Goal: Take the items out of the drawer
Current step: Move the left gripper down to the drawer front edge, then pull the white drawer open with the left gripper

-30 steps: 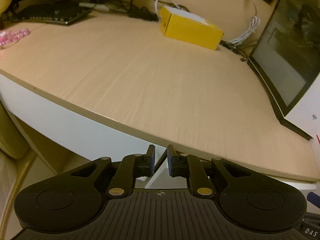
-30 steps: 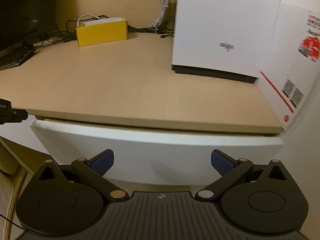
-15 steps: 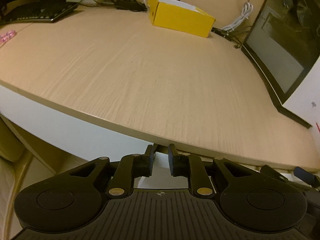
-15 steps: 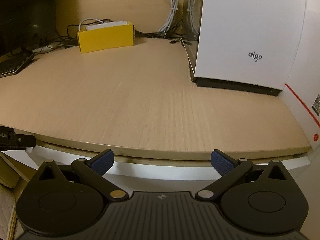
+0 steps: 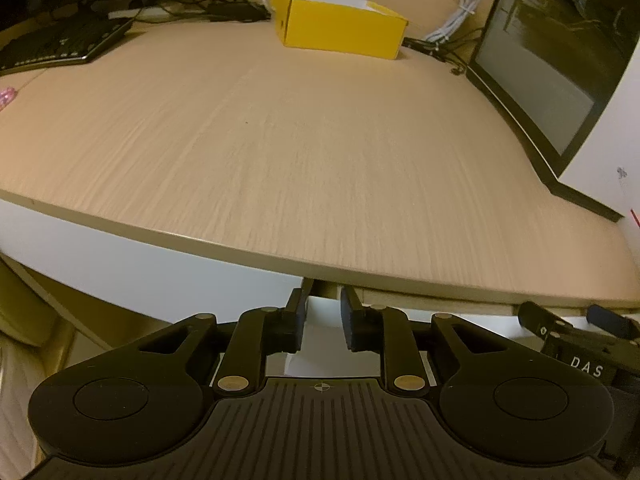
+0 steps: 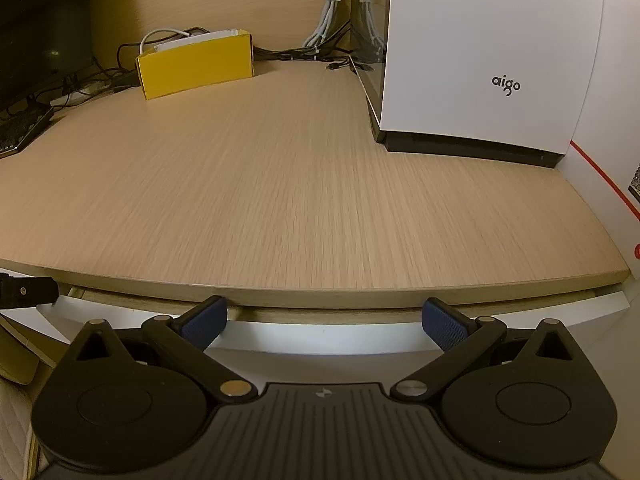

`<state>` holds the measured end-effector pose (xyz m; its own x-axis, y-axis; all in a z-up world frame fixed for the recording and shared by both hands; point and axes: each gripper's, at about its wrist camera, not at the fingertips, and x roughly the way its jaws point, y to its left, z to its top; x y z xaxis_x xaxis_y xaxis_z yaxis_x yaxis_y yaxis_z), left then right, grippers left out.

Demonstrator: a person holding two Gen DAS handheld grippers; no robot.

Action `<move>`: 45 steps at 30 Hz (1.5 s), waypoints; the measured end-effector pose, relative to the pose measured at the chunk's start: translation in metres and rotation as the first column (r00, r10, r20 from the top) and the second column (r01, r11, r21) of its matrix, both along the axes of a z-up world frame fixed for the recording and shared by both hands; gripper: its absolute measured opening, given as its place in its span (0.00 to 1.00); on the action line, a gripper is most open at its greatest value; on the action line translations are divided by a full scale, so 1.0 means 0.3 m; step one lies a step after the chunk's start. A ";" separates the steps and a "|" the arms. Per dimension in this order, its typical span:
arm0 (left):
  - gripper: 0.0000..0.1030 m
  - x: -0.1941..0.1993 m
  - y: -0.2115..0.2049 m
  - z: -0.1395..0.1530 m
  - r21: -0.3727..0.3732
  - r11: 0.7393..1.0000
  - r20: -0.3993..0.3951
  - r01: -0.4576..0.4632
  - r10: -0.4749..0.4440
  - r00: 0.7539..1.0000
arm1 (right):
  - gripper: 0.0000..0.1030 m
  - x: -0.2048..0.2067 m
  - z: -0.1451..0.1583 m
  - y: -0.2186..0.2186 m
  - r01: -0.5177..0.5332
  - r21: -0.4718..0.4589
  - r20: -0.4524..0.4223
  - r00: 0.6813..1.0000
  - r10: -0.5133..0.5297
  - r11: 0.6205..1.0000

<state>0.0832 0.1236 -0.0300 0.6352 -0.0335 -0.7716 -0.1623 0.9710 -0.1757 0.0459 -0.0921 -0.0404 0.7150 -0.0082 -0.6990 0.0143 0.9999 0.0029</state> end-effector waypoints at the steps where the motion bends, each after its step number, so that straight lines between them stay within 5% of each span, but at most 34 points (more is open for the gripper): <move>1: 0.22 -0.003 0.001 0.000 -0.001 1.000 -0.001 0.001 -0.001 1.000 | 1.00 -0.002 0.001 0.000 -0.002 0.001 -0.001 1.000 0.002 1.000; 18: 0.22 -0.025 0.006 0.005 -0.003 1.000 -0.005 0.017 -0.017 1.000 | 1.00 -0.006 0.001 -0.030 -0.018 -0.053 0.005 1.000 0.018 0.998; 24: 0.19 -0.043 0.018 0.015 -0.014 0.999 0.008 0.031 -0.031 0.999 | 1.00 0.008 -0.014 -0.079 0.002 -0.002 -0.038 0.999 -0.002 1.000; 29: 0.19 -0.058 -0.060 0.072 -0.011 0.990 0.087 0.141 -0.140 0.986 | 1.00 -0.004 -0.011 -0.086 -0.009 0.013 -0.069 0.998 0.010 1.000; 34: 0.19 -0.041 -0.190 0.038 -0.002 0.960 0.030 0.280 -0.280 0.960 | 1.00 -0.056 -0.005 -0.094 -0.025 0.030 -0.084 0.996 0.027 0.999; 45: 0.19 -0.127 -0.256 -0.005 0.044 0.935 -0.080 0.352 -0.348 0.934 | 1.00 -0.199 0.013 -0.107 -0.045 0.058 -0.132 0.990 0.052 0.997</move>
